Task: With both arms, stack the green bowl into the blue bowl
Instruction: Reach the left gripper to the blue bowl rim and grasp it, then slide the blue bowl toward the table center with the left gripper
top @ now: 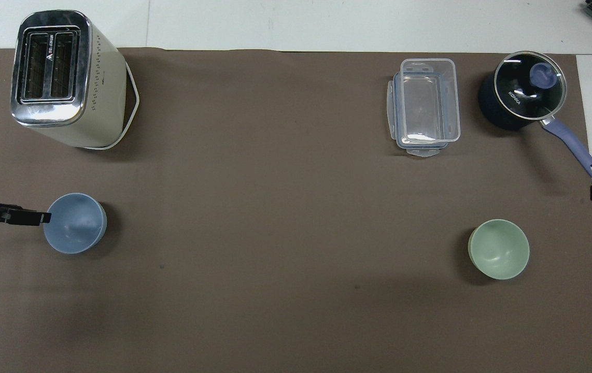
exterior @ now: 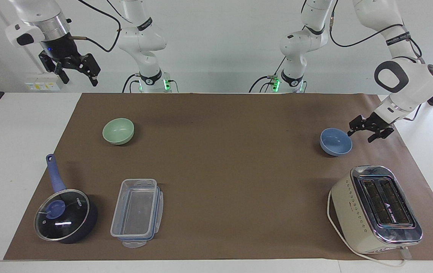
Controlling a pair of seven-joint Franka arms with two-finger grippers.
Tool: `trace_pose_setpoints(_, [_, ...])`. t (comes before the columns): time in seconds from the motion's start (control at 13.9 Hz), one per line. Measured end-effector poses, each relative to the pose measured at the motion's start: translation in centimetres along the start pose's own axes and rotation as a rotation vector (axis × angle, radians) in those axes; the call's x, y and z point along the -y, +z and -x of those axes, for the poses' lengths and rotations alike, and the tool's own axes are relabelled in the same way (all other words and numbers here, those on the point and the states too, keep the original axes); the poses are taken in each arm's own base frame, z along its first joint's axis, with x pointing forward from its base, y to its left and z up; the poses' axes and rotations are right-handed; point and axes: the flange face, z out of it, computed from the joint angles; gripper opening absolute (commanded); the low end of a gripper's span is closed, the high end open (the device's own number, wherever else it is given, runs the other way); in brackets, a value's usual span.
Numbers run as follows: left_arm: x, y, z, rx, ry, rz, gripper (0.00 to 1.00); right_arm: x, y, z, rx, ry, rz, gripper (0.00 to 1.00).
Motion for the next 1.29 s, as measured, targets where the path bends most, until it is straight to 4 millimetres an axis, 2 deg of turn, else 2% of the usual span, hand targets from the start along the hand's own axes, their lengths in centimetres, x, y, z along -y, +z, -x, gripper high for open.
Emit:
trace_pose_setpoints(0.14, [0.8, 1.5, 0.2, -0.007, -0.025, 0.019, 0.87, 0.0, 0.0, 0.0, 0.000, 0.000, 0.000, 1.00])
trace_pose_setpoints(0.22, [0.9, 2.2, 0.2, -0.017, -0.039, 0.033, 0.76, 0.0, 0.0, 0.0, 0.000, 0.000, 0.000, 1.00])
trace_pose_setpoints(0.29, [0.9, 2.9, 0.3, -0.020, -0.050, 0.044, 0.57, 0.0, 0.0, 0.0, 0.000, 0.000, 0.000, 1.00])
trace_pose_setpoints(0.43, [0.9, 4.1, 0.7, -0.014, -0.065, 0.059, 0.26, 0.0, 0.0, 0.0, 0.001, 0.000, 0.000, 1.00])
trace_pose_setpoints(0.5, [0.9, 4.3, 0.9, -0.010, -0.067, 0.063, 0.02, 0.0, 0.0, 0.0, 0.001, 0.000, 0.000, 1.00])
trace_pose_setpoints(0.79, [0.8, 4.5, 1.2, 0.007, -0.073, 0.085, 0.00, 0.0, 0.0, 0.0, 0.001, 0.000, 0.000, 1.00])
trace_pose_setpoints(1.0, [0.0, 3.3, 0.5, 0.010, -0.054, 0.106, 0.00, -0.1, 0.2, 0.0, 0.005, 0.002, 0.000, 1.00])
trace_pose_setpoints(1.15, [-1.6, 1.7, -0.5, 0.020, -0.017, 0.125, 0.00, -0.1, 0.3, 0.0, 0.006, 0.002, 0.000, 1.00])
trace_pose_setpoints(1.29, [-4.5, 0.5, -1.9, 0.013, 0.043, 0.119, 0.00, -0.1, 0.3, 0.0, 0.006, 0.002, 0.000, 1.00])
